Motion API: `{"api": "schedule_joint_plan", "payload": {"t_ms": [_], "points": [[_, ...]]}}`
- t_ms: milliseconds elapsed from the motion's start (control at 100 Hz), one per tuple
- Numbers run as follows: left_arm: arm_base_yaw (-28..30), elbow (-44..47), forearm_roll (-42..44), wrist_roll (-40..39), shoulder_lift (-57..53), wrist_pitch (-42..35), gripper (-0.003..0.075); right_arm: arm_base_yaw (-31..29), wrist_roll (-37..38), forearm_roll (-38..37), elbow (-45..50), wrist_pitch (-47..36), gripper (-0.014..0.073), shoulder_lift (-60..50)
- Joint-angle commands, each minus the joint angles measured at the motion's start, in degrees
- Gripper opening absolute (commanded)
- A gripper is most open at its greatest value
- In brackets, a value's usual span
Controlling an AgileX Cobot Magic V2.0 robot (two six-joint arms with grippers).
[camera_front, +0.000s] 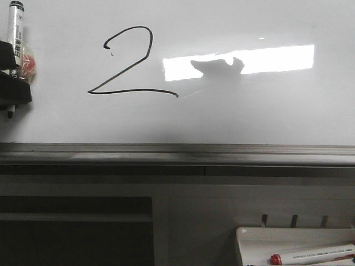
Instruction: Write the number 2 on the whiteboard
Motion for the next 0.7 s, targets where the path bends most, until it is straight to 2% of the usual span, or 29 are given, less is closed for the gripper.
{"api": "schedule_joint_plan", "payload": {"t_ms": [0,430,690], "points": [[0.18,-1.67,-0.68,-0.99,-0.35,-4.45,-0.0020,-0.42,-0.11,1.71,-1.91,-1.98,0.0575,-1.54],[0.18,-1.67,-0.68,-1.09,-0.35,-7.96,-0.0015,-0.42,-0.11,1.71,-1.91,-1.98,0.0575,-1.54],[0.18,-1.67,-0.68,-1.09,-0.35,-8.33,0.0143,-0.42,-0.11,1.71,-1.91,-1.98,0.0575,-1.54]]}}
